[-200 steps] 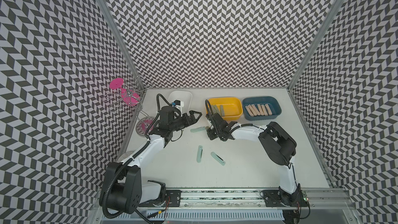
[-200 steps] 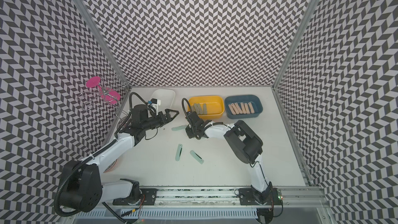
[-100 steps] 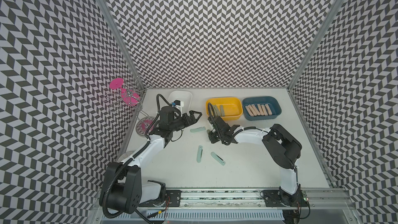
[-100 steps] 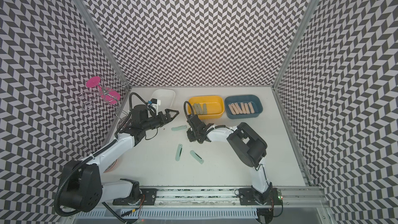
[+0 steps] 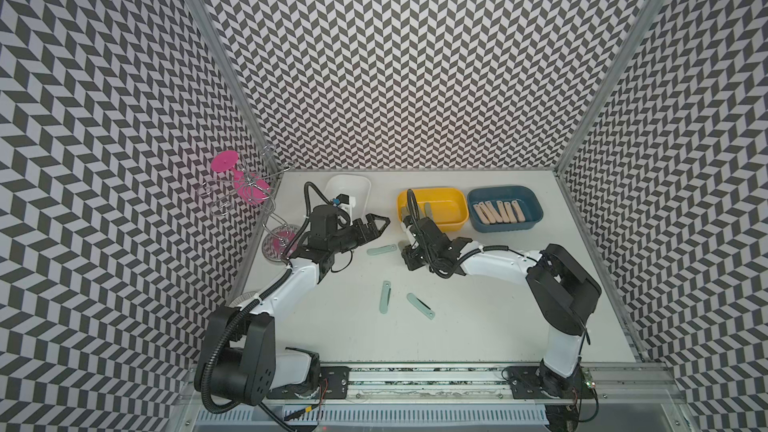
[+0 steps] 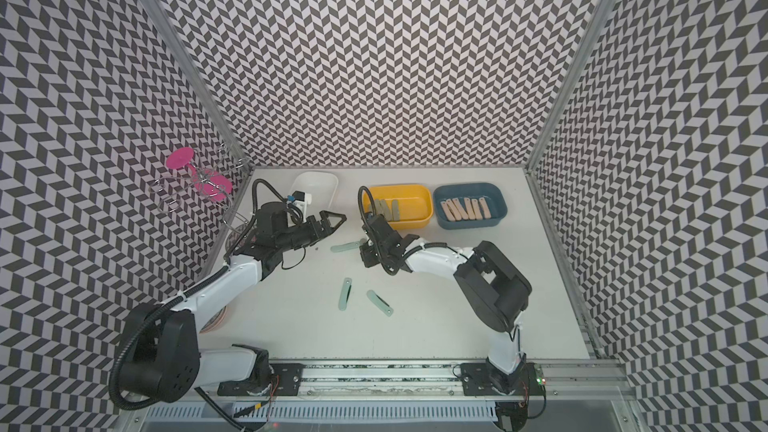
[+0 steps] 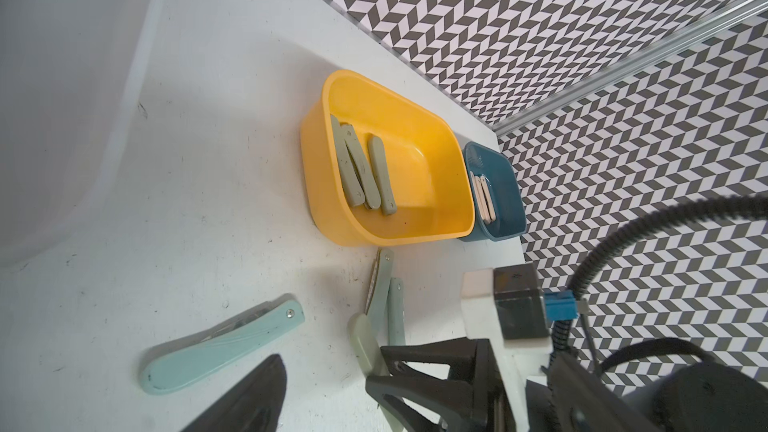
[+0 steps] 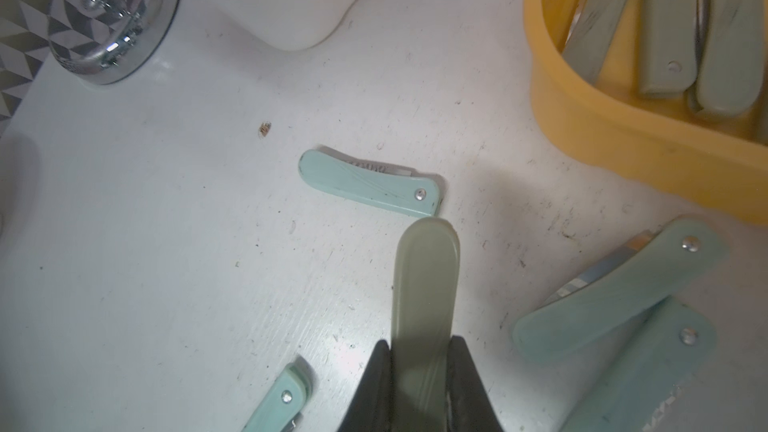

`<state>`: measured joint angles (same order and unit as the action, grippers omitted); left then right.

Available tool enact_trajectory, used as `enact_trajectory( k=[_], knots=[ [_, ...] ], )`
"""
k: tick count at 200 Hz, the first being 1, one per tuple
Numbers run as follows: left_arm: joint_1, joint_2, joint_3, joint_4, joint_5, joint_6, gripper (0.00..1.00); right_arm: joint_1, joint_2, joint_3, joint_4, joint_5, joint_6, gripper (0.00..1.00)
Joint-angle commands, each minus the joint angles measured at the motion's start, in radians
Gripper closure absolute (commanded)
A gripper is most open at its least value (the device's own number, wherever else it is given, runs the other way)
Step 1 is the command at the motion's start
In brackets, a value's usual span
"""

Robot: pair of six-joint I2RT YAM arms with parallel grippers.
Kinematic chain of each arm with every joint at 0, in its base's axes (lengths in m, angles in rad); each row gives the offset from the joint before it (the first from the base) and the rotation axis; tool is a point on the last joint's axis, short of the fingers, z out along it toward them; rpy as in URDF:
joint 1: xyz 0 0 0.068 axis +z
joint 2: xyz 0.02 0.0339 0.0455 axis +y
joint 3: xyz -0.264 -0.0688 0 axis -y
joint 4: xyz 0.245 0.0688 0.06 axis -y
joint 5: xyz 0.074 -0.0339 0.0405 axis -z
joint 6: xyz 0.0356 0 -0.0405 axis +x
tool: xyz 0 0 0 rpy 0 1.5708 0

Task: Place the fruit knives into the storage box by color
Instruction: Pick up the fruit knife from the center of the board.

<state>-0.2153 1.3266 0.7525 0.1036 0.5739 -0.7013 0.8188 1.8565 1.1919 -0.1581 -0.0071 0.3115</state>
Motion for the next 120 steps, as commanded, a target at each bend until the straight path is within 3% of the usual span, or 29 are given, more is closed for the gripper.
enact_trajectory(
  k=[1,76,120],
  knots=[
    [0.002,0.005,0.04,0.026,0.004,-0.002,0.0,-0.003,-0.065,0.023,0.007,0.015,0.011,0.84],
    [-0.004,0.036,0.104,0.028,0.006,-0.008,0.0,-0.127,-0.172,0.122,0.018,0.068,0.024,0.84],
    [-0.011,0.064,0.132,0.031,0.004,-0.006,0.0,-0.258,-0.112,0.176,0.054,0.075,0.005,0.84]
  ],
)
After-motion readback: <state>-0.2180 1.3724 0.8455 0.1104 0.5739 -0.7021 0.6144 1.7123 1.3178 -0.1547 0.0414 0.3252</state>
